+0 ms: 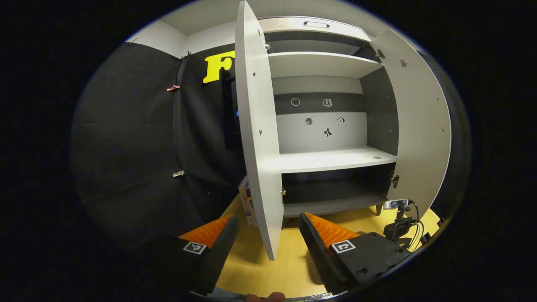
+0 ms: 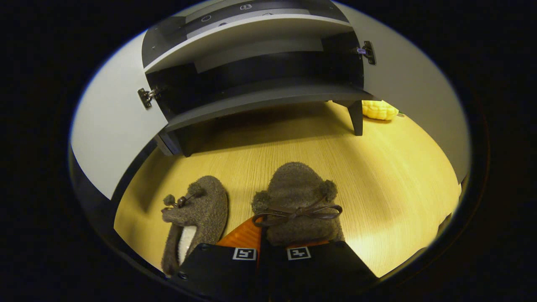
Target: Grab one shoe with the right hand and put it into the shoe cabinet, grab the other shoe with the left hand and put it into the shoe cabinet; then close the right door with the right hand and the left door with the left hand.
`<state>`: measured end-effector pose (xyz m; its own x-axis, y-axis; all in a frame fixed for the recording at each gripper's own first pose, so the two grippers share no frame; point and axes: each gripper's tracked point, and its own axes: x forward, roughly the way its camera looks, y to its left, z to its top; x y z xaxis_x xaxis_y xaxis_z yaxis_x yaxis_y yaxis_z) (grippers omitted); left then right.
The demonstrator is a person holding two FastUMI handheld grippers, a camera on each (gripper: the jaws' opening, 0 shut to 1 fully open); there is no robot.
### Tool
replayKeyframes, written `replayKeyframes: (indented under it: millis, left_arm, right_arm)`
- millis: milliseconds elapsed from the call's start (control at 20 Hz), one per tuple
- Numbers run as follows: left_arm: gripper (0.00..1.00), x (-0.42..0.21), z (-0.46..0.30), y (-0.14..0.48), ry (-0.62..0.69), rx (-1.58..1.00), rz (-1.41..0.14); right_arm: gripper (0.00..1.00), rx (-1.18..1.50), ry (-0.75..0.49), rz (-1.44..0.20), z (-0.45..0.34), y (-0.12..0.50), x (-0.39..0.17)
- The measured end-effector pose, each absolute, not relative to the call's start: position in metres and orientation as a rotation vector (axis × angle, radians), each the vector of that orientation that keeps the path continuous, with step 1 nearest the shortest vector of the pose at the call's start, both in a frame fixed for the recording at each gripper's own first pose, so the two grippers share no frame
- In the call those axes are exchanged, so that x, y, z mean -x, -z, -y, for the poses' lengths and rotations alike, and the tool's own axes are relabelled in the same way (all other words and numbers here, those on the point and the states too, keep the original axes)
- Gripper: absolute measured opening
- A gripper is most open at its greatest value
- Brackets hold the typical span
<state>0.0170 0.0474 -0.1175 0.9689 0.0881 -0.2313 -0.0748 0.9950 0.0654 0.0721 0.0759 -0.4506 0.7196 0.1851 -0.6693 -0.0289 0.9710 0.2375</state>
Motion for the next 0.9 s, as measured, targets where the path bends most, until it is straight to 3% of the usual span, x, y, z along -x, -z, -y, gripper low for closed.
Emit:
replayKeyframes:
  millis: [500, 900]
  left_arm:
    - [0.92, -0.018, -0.021, 0.111, 0.009, -0.057, -0.201]
    - [0.92, -0.017, -0.001, 0.106, 0.071, -0.044, -0.180]
  right_arm:
    - [0.12, -0.246, -0.147, -0.593, -0.055, 0.268, -0.092]
    - [0.12, -0.203, -0.156, -0.463, -0.056, 0.134, -0.164]
